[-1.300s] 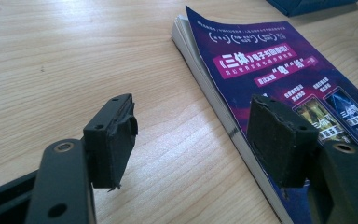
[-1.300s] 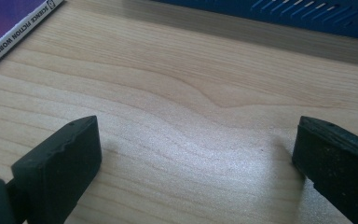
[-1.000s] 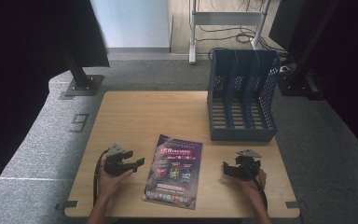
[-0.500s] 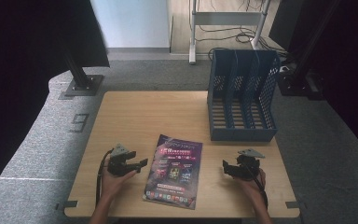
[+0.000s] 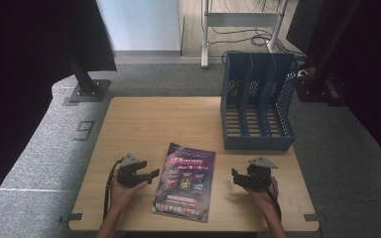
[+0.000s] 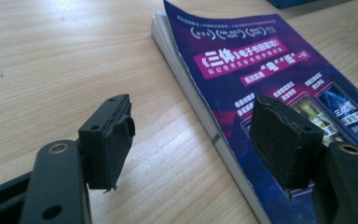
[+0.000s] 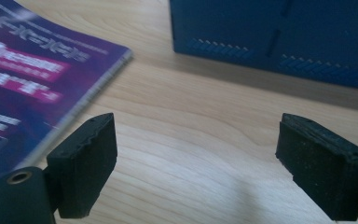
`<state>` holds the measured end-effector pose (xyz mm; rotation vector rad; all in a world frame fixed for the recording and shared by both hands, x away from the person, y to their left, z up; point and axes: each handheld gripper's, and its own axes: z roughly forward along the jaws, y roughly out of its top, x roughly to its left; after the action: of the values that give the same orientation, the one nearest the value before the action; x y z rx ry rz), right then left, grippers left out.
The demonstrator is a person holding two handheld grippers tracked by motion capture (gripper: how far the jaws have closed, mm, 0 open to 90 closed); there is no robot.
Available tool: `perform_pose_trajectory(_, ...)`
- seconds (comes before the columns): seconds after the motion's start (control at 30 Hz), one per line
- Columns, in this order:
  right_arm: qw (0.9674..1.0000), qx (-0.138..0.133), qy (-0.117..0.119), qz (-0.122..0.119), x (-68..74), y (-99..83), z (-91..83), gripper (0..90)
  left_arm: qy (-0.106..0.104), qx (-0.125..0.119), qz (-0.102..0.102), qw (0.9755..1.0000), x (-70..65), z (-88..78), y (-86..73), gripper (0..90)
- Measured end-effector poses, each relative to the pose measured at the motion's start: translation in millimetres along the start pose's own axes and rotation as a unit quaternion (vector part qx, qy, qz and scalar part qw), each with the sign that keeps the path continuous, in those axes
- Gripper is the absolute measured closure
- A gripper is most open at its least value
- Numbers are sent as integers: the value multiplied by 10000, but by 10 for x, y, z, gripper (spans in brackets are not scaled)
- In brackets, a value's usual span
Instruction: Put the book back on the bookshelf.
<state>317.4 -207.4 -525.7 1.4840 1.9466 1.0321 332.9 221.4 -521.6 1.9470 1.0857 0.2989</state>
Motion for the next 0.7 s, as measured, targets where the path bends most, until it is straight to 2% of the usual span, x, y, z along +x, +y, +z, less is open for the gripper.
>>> perform_pose_trajectory(0.03, 10000, -55, 80, 15, 48, 35, -5, 126, -5, -5, 5, 10000, 2, 2, 5, 305)
perform_pose_trajectory(0.13, 9999, -27, 116, -54, 103, 75, 10, 126, -46, -6, 8, 10000, -6, 13, 10, 307)
perform_pose_trajectory(0.33, 9994, -155, 258, -175, 356, 182, 99, 126, -69, -10, 45, 10000, -31, 16, 18, 306)
perform_pose_trajectory(0.47, 9993, -149, 262, -218, 423, 221, 156, 126, -89, 31, 75, 9999, -46, 41, 13, 306)
perform_pose_trajectory(0.7, 9985, -171, 482, -181, 566, 274, 220, 128, -101, 96, 146, 9998, -81, 85, 6, 306)
